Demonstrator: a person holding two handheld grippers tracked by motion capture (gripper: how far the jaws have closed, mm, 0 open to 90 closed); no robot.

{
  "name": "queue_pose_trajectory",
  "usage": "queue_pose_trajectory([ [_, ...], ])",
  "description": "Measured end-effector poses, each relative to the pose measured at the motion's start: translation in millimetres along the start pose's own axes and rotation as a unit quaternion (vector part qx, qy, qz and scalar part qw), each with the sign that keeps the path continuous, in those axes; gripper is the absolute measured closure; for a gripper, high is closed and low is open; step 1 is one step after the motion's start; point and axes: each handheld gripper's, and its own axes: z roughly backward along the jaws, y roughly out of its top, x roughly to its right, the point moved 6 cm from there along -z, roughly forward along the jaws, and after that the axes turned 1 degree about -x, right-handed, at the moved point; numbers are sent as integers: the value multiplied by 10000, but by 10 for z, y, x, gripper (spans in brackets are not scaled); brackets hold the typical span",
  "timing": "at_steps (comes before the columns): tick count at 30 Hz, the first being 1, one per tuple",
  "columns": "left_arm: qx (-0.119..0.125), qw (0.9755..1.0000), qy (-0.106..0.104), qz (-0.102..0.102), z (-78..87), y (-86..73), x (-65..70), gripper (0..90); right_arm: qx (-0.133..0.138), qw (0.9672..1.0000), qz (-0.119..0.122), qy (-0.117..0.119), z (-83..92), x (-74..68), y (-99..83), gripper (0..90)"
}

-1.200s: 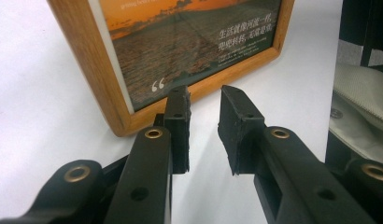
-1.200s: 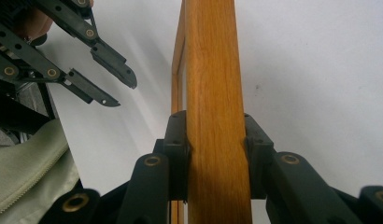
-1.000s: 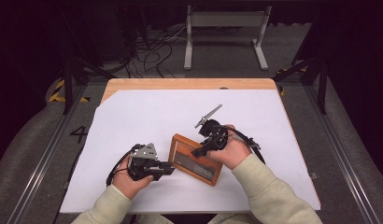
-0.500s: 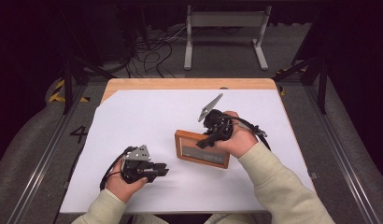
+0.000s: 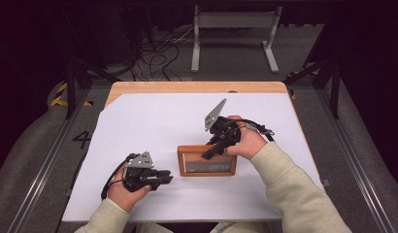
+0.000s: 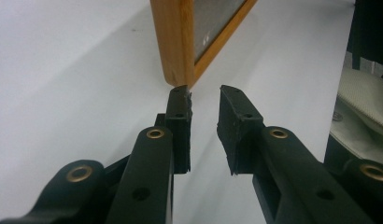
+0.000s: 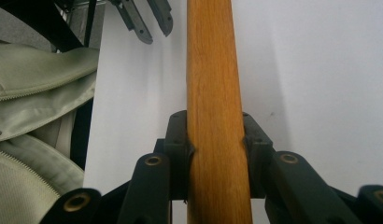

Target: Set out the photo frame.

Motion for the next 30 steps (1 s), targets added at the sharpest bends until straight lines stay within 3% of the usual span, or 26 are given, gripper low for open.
queue_pose_trajectory([
  [10, -2, 10000, -32, 22, -21, 16, -9, 740, -44, 10000, -13, -78, -44, 61, -80, 696],
  [14, -9, 10000, -45, 4, -17, 15, -17, 740, -82, 9993, 4, -354, -28, 93, -80, 671],
  [16, -3, 10000, -49, 4, -14, 14, -26, 739, -22, 9986, -20, -536, -10, 120, -78, 596],
  [20, 31, 10000, -38, 46, -9, 12, -37, 734, 276, 9956, -263, -853, 69, 149, -72, 442],
  [26, 36, 10000, 5, 63, -7, 14, -56, 725, 571, 9916, -301, -1118, 200, 111, -109, 387],
  [30, 65, 9999, 100, 53, 11, 0, -90, 685, 885, 9852, -406, -1412, 363, 51, -201, 382],
])
